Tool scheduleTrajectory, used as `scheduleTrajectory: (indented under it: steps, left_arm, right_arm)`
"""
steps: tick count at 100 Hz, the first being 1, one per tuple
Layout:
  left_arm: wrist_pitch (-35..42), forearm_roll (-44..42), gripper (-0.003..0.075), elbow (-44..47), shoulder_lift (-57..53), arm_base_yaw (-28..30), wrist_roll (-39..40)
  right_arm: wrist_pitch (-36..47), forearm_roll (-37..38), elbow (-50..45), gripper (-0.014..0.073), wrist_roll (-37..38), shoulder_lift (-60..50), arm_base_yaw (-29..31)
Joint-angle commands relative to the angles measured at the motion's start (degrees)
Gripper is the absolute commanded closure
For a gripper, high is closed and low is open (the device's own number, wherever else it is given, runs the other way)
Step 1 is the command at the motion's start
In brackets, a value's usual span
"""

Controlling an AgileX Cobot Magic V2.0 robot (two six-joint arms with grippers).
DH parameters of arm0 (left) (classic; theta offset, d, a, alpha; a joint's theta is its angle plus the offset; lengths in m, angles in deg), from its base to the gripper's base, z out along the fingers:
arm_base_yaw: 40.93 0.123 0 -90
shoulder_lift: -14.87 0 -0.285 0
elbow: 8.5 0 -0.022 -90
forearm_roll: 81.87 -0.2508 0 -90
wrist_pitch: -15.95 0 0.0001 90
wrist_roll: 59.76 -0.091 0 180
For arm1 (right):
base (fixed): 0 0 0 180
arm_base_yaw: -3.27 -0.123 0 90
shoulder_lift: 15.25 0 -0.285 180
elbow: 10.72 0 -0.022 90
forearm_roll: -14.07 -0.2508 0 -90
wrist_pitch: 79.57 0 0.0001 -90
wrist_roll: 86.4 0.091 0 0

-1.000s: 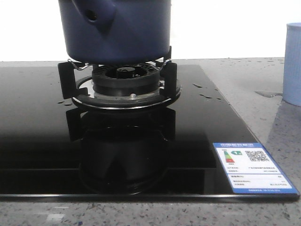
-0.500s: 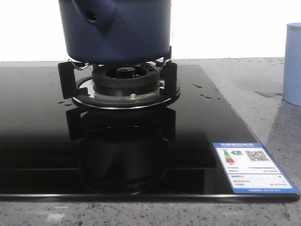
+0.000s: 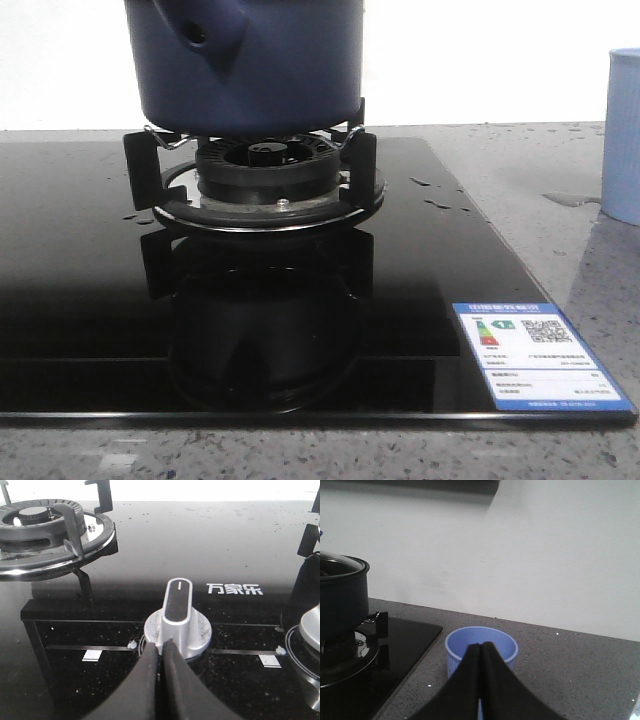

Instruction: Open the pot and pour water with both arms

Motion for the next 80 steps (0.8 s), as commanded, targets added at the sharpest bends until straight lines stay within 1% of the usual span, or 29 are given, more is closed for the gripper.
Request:
scheduleTrajectory:
  steps: [1,37,51,73,76,80]
  left_arm:
    - [2.5,0.8,0.0739,1.9,-1.6,0.1,0.5]
    - [2.5,0.8,0.0739,1.9,-1.6,0.1,0.5]
    - [2.5,0.8,0.0739,1.9,-1.6,0.1,0.5]
    - [2.5,0.8,0.0739,1.9,-1.6,0.1,0.5]
    - [2.5,0.8,0.0739,1.9,-1.6,0.1,0.5]
    - [2.6,0.8,0.0739,1.9,-1.6,0.1,0.5]
  right_arm:
    - [4.2,0.0,1.4,0.0668,-0.1,0.5,-0.2]
    - [4.2,0.0,0.2,0.0668,-0.1,0.5,0.0]
    - [5.4,0.0,-5.8,0.0668,-0.1,-1.1,1.9]
    - [5.4,0.0,-18.6,0.0668,6.8,-8.0,4.9]
    - [4.6,0.0,-19.6,0.0668,6.8,-9.0,5.2]
    - [-0.5,0.1,-19.1,0.0668,7.4,-8.7,5.3]
